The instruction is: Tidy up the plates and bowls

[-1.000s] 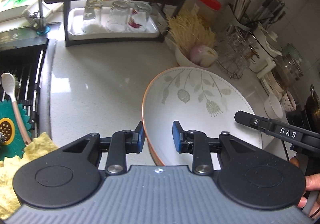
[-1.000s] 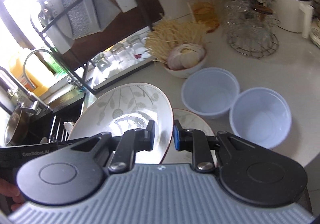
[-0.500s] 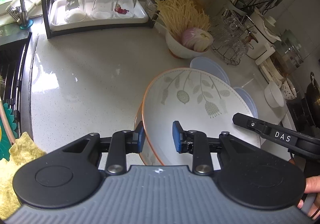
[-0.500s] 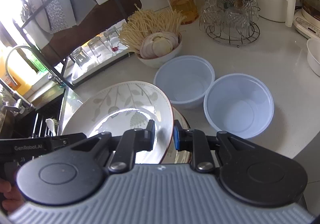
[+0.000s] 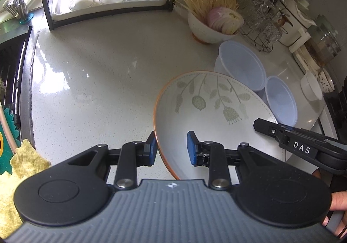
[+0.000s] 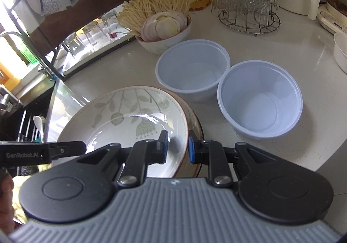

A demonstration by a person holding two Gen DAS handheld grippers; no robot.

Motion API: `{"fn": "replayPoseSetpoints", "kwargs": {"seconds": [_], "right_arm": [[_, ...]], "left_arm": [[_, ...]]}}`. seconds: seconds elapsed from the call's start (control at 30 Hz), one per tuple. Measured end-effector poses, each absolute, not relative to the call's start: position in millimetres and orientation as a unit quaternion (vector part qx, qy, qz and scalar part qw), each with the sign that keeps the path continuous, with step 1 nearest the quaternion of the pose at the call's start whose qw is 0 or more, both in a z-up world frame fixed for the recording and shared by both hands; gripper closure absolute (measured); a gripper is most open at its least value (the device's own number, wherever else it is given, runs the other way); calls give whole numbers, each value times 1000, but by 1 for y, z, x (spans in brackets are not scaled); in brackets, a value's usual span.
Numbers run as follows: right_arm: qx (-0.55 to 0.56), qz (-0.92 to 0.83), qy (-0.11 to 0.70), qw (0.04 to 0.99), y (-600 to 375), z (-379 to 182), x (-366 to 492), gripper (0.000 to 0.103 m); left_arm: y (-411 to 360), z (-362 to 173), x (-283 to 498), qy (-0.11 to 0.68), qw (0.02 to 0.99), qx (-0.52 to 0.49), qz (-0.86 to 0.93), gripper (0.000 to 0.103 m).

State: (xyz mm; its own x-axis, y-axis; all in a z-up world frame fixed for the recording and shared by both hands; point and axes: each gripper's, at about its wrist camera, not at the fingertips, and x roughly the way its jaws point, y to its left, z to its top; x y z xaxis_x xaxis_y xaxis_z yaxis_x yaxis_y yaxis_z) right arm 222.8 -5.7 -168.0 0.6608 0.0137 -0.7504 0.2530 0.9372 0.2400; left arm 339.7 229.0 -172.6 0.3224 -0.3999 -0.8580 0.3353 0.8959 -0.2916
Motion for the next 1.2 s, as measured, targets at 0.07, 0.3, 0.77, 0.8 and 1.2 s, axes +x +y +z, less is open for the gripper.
{"fn": "replayPoseSetpoints", "kwargs": {"seconds": [0.07,0.3,0.77,0.8,1.2], "right_arm": [[159,-70,405,898,-4,-169,223,81],[156,-85,411,894,0,-172,226,81],[162,-92,416,890,0,-174,226,81],[166,-91,416,889,-1,-174,226,81],[205,-94,422,878,-9,-171,223,78]], "left_arm": [[228,-175,341,537,812,-26,-228,70],[228,-180,347,544,806,-18,-232,70],[229,-185,350,550,801,-33,-235,70],[230,-185,350,553,799,-36,-235,70],[239,-171,339,543,805,-58,-232,65]]}}
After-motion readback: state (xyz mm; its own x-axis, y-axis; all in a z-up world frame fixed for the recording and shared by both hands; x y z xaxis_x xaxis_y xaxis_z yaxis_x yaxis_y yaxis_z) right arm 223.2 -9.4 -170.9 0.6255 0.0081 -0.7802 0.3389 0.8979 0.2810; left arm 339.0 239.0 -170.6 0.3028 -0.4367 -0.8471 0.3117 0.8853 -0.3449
